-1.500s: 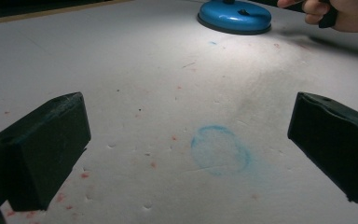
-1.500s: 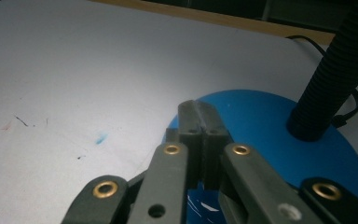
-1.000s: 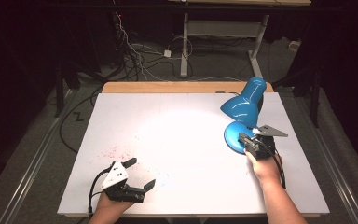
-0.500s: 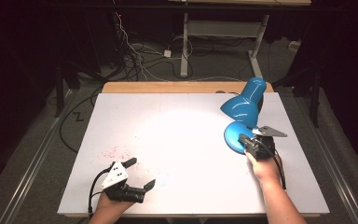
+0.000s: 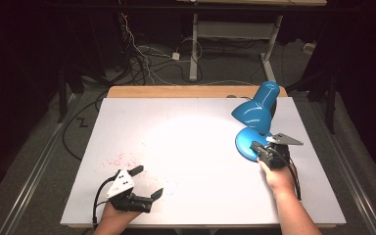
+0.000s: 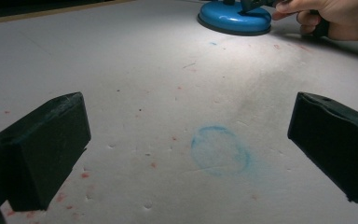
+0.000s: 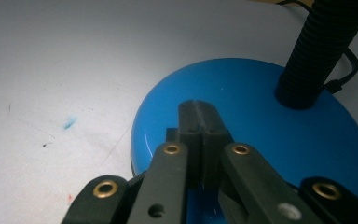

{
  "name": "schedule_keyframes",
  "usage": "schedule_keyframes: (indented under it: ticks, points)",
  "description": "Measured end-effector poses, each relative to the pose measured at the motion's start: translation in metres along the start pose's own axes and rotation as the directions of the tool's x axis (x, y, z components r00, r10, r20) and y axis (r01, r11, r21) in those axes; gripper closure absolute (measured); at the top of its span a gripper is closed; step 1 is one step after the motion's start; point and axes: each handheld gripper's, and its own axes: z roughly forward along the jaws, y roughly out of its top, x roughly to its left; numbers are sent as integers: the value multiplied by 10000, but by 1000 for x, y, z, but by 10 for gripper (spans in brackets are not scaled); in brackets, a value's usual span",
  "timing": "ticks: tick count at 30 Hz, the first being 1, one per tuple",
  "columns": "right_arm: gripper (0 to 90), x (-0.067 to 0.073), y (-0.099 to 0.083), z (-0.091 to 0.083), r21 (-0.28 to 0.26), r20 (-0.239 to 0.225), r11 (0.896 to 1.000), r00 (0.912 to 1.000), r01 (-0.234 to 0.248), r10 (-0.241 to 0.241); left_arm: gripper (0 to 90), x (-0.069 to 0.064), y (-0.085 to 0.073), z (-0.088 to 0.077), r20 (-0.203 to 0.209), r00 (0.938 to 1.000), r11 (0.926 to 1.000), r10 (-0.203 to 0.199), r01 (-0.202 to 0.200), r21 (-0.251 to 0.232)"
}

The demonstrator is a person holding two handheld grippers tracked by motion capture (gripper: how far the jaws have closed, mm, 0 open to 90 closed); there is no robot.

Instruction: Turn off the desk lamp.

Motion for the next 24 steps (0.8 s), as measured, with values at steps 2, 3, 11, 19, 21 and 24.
schedule_keyframes:
  ticks: [2, 3, 11, 19, 21, 24]
  points:
    - [900, 0, 0, 0, -23, -30, 10000, 10000, 7, -7, 0, 0, 0, 0, -6, 10000, 10000, 4, -4, 1]
    - [900, -1, 0, 1, -27, -59, 10000, 10000, 0, 0, 0, 0, 0, 0, -5, 10000, 10000, 2, -2, 3]
    - [900, -1, 0, 2, -33, -142, 10000, 9999, 83, -83, 0, 0, 0, 0, 1, 10000, 10000, -8, 8, -39]
    - [900, -1, 0, 1, 9, -14, 10000, 10000, 37, -37, 0, 0, 0, 0, -4, 10000, 10000, 10, -10, -44]
    - [900, -1, 0, 1, 4, -15, 10000, 10000, 15, -15, 0, 0, 0, 0, -2, 10000, 10000, 7, -7, -31]
    - [900, -2, 0, 2, 9, 3, 10000, 10000, -2, 2, 0, 0, 0, 0, -17, 10000, 10000, 10, -10, -10]
